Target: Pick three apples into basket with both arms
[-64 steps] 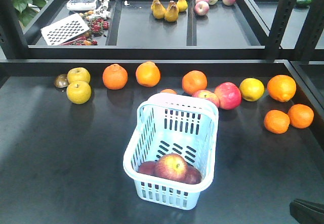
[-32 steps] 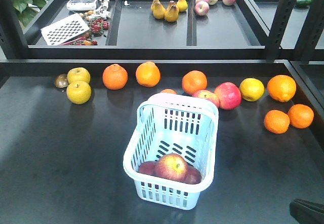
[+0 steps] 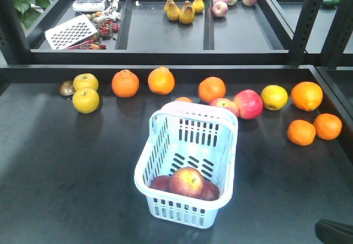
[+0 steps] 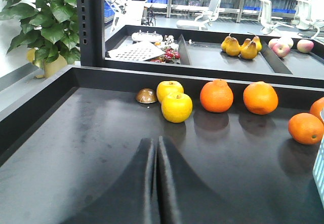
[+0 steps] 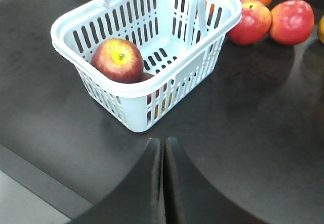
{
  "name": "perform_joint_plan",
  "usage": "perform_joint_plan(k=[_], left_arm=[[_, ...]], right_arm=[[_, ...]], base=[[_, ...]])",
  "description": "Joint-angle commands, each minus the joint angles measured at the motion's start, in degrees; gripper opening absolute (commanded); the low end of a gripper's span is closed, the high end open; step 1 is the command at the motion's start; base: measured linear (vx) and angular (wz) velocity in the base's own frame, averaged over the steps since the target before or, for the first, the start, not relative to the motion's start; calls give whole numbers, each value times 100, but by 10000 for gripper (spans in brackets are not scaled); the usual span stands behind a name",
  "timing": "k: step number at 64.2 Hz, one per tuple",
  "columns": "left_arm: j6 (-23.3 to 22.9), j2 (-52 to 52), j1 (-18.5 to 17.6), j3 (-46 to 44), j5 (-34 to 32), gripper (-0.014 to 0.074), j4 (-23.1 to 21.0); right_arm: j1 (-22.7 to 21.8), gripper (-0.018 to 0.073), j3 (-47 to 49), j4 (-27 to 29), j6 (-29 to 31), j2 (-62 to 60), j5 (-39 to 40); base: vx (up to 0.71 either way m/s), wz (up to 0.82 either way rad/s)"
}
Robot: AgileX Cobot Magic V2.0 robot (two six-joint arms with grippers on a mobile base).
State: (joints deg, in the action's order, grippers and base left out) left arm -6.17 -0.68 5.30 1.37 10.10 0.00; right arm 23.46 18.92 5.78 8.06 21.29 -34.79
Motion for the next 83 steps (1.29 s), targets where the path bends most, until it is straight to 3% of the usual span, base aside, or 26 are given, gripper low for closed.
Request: perform_joint_plan(k=[1, 11, 23, 43, 63, 83], left_arm=[[-21, -92, -34, 41, -433, -6, 0], [-21, -92, -34, 41, -433, -6, 0], [-21, -92, -34, 41, -433, -6, 0], [-21, -92, -34, 41, -433, -6, 0], [-21, -92, -34, 41, -433, -6, 0], [-21, -92, -34, 41, -433, -6, 0]], right_arm=[[1, -4, -65, -62, 53, 36, 677], [1, -4, -403, -56, 29, 31, 1746], [1, -4, -677, -62, 29, 31, 2399], [-34, -4, -875, -76, 99, 31, 2353], [-965, -4, -875, -81, 93, 31, 2335], [-1031, -4, -1021, -148, 93, -170, 2368]], base=[[0, 0], [0, 0], [0, 0], [0, 0], [0, 0], [0, 0]])
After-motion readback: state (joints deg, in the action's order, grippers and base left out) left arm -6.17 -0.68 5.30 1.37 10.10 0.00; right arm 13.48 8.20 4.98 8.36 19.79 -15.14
